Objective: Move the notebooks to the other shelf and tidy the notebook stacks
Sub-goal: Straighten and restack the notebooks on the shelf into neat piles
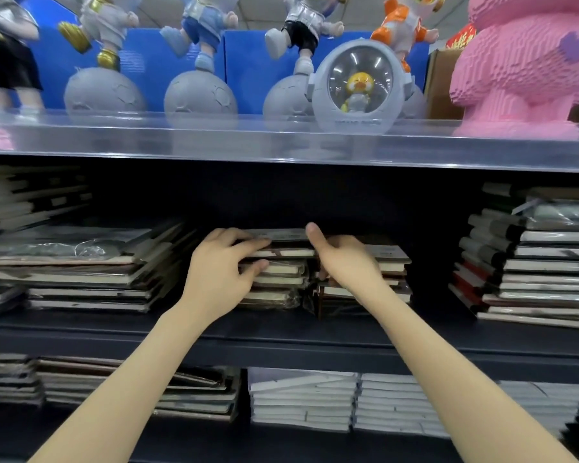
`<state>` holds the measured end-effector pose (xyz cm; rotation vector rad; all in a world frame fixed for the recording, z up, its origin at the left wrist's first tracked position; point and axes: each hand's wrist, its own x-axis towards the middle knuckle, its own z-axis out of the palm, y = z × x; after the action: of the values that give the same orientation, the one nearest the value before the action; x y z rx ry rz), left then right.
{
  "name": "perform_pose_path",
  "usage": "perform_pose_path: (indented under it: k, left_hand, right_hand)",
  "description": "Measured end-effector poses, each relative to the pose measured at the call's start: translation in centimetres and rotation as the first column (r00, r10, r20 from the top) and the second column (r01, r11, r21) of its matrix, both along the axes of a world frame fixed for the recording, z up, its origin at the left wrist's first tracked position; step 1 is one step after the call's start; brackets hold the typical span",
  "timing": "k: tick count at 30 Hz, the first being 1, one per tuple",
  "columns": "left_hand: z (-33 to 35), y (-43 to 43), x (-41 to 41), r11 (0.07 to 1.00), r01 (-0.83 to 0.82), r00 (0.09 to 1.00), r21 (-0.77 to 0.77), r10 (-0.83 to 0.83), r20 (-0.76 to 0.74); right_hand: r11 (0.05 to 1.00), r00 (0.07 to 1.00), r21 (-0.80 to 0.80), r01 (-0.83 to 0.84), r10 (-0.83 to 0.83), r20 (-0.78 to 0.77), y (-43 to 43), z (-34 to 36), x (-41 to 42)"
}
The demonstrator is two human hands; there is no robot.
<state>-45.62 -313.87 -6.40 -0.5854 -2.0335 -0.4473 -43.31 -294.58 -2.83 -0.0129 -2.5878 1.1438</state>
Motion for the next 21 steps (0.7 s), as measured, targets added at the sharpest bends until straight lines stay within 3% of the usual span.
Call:
perform_pose_path:
  k: [2, 5, 9, 11, 13, 15, 21]
  left_hand:
    - [0.2, 0.0, 0.0, 0.999, 0.044, 0.999, -0.007, -0.044, 0.022]
    - [0.2, -0.1, 0.1, 0.994, 0.108, 0.993, -0.004, -0.108, 0.057]
    - [-0.6, -0.3, -0.1, 1.0, -0.007, 0.993, -0.022, 0.01, 0.122]
    - [-0.9, -0.2, -0.3, 0.997, -0.055, 0.985, -0.05, 0.063, 0.162]
    - [-1.1, -0.1, -0.7, 0.993, -0.075, 0.984, -0.094, 0.089, 0.154]
    - [-1.2, 0.0, -0.7, 0.992, -0.086, 0.986, -0.097, 0.098, 0.131]
    - [-1.4, 0.6, 0.1, 0.988, -0.121, 0.985, -0.093, 0.131, 0.113]
  right_hand:
    - [0.972, 0.99, -0.236, -0.022, 0.053, 0.127, -1.5, 0.9, -0.7]
    - [0.86, 0.983, -0.508, 0.048, 0.051, 0.179, -1.6, 0.9, -1.2]
    - [0.637, 0.998, -0.768, 0.068, -0.034, 0.061, 1.2, 0.4, -0.5]
    - [0.581, 0.991, -0.81, 0.075, -0.136, -0.006, 3.8, 0.1, 0.0]
    - [0.596, 0.969, -0.794, 0.119, -0.244, -0.038, 6.2, -0.4, 0.2]
    - [0.671, 0.955, -0.719, 0.184, -0.294, -0.03, 8.0, -0.9, -0.1]
    - [0.855, 0.973, -0.467, 0.227, -0.215, 0.08, 10.0, 0.0, -1.3]
